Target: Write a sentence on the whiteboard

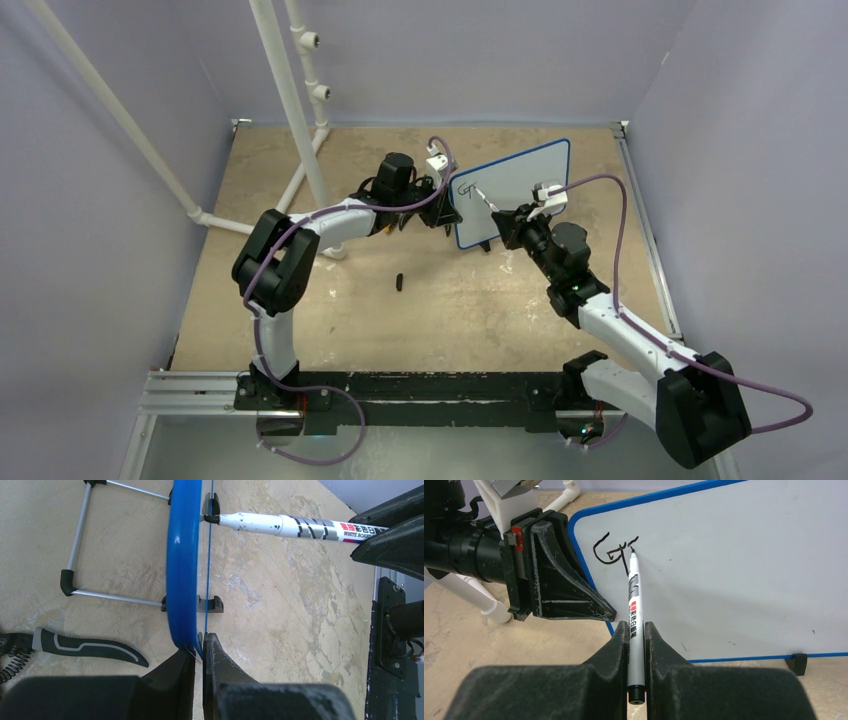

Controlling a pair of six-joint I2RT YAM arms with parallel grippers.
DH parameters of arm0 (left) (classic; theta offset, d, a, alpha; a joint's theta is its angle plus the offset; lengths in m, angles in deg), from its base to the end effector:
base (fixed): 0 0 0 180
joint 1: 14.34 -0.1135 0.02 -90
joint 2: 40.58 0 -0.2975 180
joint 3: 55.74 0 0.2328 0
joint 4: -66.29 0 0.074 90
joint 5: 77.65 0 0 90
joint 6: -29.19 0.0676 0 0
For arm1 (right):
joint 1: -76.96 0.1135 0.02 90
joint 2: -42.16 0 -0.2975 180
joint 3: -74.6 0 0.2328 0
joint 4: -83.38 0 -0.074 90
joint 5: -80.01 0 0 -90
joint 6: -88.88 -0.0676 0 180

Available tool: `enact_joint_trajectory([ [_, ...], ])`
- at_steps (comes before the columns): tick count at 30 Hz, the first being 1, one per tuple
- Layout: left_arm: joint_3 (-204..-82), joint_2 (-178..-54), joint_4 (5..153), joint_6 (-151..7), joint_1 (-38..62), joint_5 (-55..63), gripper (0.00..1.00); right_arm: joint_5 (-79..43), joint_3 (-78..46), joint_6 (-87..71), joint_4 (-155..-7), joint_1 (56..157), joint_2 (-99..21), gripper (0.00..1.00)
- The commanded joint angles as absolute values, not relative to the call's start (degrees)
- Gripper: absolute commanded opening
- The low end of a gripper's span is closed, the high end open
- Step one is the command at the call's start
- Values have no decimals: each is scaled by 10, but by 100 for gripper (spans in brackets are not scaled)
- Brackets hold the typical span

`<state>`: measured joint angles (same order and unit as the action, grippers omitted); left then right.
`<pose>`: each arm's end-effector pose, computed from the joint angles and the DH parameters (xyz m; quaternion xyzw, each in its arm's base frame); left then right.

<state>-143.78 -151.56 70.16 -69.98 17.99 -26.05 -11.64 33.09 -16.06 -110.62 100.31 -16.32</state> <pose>0.3614 -0.2784 0.2433 0.3303 0.7534 -0.4372 0.3634 0.2090 0.0924 0.2918 -0.0631 0.7224 0.2357 0.6470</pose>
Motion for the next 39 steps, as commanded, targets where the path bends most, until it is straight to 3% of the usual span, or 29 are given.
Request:
enact_joint_trajectory([
  [1,-1454,-1497,714,-693,181,-275,0,-102,320,-161,-1106,1003,-167,0],
  [39,-1455,-1501,713,-693,182,-277,0,-118,300,-147,-1146,1003,-161,0],
])
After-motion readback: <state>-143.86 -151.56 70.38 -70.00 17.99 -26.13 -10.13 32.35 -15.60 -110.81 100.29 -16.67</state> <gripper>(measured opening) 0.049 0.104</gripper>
